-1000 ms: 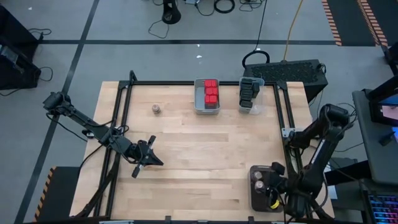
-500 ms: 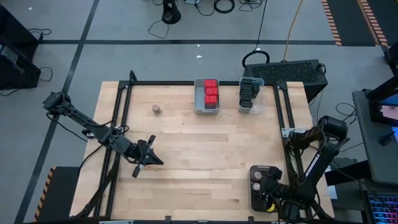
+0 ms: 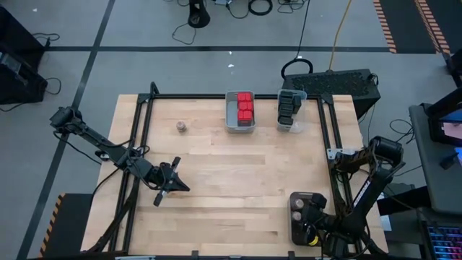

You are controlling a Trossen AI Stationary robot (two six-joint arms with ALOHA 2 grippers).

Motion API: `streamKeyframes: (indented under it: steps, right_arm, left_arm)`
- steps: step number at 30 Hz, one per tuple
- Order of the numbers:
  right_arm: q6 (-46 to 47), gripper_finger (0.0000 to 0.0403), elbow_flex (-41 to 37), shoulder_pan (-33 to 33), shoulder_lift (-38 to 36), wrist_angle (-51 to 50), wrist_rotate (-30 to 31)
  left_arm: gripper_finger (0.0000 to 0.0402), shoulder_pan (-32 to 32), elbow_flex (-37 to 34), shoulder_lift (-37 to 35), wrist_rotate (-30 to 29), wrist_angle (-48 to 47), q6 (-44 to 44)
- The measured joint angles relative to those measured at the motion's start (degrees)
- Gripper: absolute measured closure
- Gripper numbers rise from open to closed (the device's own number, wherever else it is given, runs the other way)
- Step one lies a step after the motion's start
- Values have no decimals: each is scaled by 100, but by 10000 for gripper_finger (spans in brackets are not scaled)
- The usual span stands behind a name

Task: Sort spices by type
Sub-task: Put the brown seasoning bottle into the black bin

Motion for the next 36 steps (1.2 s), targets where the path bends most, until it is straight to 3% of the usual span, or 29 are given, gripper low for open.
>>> streamKeyframes:
  steps: [7, 20, 28, 36]
  right_arm:
    - [12, 233, 38, -4, -12, -14, -221]
    - [-29, 154, 146, -70, -56, -177, -648]
    - [-84, 155, 146, -134, -183, -220, -619]
    - [-195, 154, 151, -307, -807, -419, -604]
  left_arm:
    - [392, 1, 0, 0, 0, 0, 0]
    - [392, 0, 0, 0, 0, -2, 2]
    - [392, 2, 0, 0, 0, -2, 4]
    - [392, 1, 0, 2, 0, -4, 4]
